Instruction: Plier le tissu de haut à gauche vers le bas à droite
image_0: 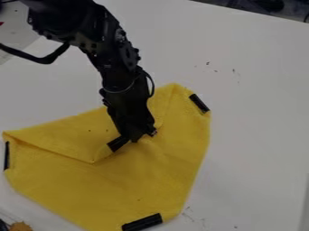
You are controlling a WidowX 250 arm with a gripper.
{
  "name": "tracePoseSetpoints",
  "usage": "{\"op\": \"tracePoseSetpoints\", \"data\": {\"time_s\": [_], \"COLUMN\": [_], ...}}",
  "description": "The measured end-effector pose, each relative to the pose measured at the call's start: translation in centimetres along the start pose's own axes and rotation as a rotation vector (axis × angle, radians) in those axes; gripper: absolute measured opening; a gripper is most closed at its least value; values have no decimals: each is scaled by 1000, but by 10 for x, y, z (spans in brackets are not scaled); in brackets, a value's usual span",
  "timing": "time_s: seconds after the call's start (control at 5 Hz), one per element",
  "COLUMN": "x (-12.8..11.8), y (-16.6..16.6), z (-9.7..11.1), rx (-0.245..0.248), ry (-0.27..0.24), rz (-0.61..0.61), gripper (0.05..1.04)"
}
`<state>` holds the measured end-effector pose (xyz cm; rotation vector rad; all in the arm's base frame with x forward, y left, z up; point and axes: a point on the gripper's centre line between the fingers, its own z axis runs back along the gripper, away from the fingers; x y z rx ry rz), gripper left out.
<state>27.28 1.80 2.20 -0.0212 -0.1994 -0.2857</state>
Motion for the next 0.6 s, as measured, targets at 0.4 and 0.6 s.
{"op": "tracePoseSetpoints", "data": {"time_s": [0.4, 0.6], "x": [-4, 4], "y": [-52, -54], "z": [42, 56], "rx": [-132, 3], "ry": [173, 96], "rz": [149, 137], "gripper": [1001, 1004]}}
